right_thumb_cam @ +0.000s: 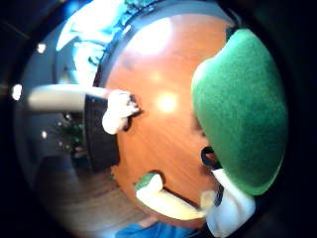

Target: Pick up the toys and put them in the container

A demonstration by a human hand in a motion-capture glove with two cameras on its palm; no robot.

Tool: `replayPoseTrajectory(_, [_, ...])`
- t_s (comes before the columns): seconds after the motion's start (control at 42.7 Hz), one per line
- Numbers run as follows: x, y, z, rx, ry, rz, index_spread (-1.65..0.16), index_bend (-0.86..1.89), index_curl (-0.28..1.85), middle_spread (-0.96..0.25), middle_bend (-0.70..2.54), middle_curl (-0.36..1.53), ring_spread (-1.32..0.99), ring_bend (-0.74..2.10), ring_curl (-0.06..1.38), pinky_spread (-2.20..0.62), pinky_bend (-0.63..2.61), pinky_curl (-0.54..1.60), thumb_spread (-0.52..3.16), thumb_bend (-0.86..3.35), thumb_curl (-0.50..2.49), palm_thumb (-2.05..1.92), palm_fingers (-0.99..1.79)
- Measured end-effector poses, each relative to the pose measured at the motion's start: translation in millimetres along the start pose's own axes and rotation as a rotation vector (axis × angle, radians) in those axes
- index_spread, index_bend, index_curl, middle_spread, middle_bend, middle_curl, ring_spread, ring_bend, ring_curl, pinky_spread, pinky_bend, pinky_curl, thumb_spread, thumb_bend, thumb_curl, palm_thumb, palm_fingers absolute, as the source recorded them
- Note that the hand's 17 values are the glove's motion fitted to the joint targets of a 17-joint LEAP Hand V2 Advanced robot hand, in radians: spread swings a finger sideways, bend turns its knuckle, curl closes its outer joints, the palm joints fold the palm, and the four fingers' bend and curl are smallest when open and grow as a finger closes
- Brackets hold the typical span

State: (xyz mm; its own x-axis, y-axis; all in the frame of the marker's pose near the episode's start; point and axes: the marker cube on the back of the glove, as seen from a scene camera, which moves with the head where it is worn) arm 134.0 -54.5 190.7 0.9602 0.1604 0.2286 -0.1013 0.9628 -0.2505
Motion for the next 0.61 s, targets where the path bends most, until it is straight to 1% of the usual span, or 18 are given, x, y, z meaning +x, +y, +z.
replayPoseTrajectory(0.047, [5.2, 7.4, -22.0, -0.011, -0.023, -0.104, -0.32, 0.2, 0.16, -0.22, 0.41, 0.41, -0.27, 1.17, 0.5, -0.35, 1.33, 0.34, 1.22, 0.25, 0.5, 0.71, 0.67])
replayPoseTrajectory(0.094, [1.3, 12.7, -42.7, -0.006, -0.022, -0.144, -0.32, 0.2, 0.17, -0.23, 0.4, 0.42, -0.27, 1.17, 0.5, -0.35, 1.33, 0.34, 1.2, 0.24, 0.51, 0.72, 0.67])
replayPoseTrajectory(0.117, [-4.3, 14.1, -52.7, 0.006, -0.011, -0.126, -0.32, 0.2, 0.17, -0.24, 0.39, 0.42, -0.27, 1.16, 0.5, -0.35, 1.32, 0.34, 1.18, 0.24, 0.52, 0.73, 0.67])
replayPoseTrajectory(0.187, [-25.1, 16.3, -82.7, 0.061, 0.019, 0.001, -0.33, 0.19, 0.18, -0.25, 0.37, 0.43, -0.27, 1.15, 0.5, -0.35, 1.31, 0.34, 1.15, 0.23, 0.54, 0.73, 0.68])
replayPoseTrajectory(0.234, [-36.3, 20.0, -103.8, 0.102, 0.036, 0.047, -0.33, 0.18, 0.18, -0.25, 0.36, 0.44, -0.27, 1.15, 0.5, -0.35, 1.31, 0.34, 1.14, 0.22, 0.55, 0.74, 0.68])
replayPoseTrajectory(0.328, [-63.8, 38.2, -146.8, 0.176, 0.13, -0.02, -0.33, 0.17, 0.19, -0.27, 0.34, 0.45, -0.28, 1.14, 0.5, -0.35, 1.31, 0.35, 1.11, 0.21, 0.57, 0.74, 0.68])
replayPoseTrajectory(0.398, [-89.2, 50.4, -183.1, 0.221, 0.11, 0.034, -0.33, 0.16, 0.19, -0.27, 0.33, 0.47, -0.28, 1.14, 0.5, -0.35, 1.31, 0.35, 1.09, 0.19, 0.58, 0.73, 0.68])
replayPoseTrajectory(0.422, [-99.9, 56.0, -194.8, 0.232, 0.091, 0.027, -0.33, 0.16, 0.2, -0.27, 0.33, 0.47, -0.28, 1.14, 0.5, -0.36, 1.31, 0.35, 1.08, 0.18, 0.59, 0.73, 0.69])
replayPoseTrajectory(0.492, [-132.4, 77.5, -226.8, 0.259, 0.034, -0.115, -0.33, 0.15, 0.19, -0.28, 0.34, 0.49, -0.28, 1.13, 0.49, -0.36, 1.3, 0.35, 1.05, 0.17, 0.6, 0.72, 0.71])
replayPoseTrajectory(0.515, [-138.8, 81.7, -234.8, 0.267, 0.039, -0.123, -0.33, 0.15, 0.19, -0.28, 0.34, 0.5, -0.28, 1.13, 0.49, -0.36, 1.3, 0.35, 1.04, 0.16, 0.61, 0.72, 0.71])
replayPoseTrajectory(0.585, [-151.5, 85.0, -251.2, 0.29, 0.108, -0.016, -0.33, 0.14, 0.19, -0.29, 0.34, 0.51, -0.28, 1.13, 0.49, -0.36, 1.29, 0.35, 1.01, 0.15, 0.62, 0.72, 0.72])
replayPoseTrajectory(0.609, [-158.6, 86.6, -255.5, 0.297, 0.112, -0.006, -0.33, 0.15, 0.19, -0.29, 0.34, 0.52, -0.28, 1.13, 0.49, -0.37, 1.28, 0.35, 1.01, 0.14, 0.63, 0.72, 0.73])
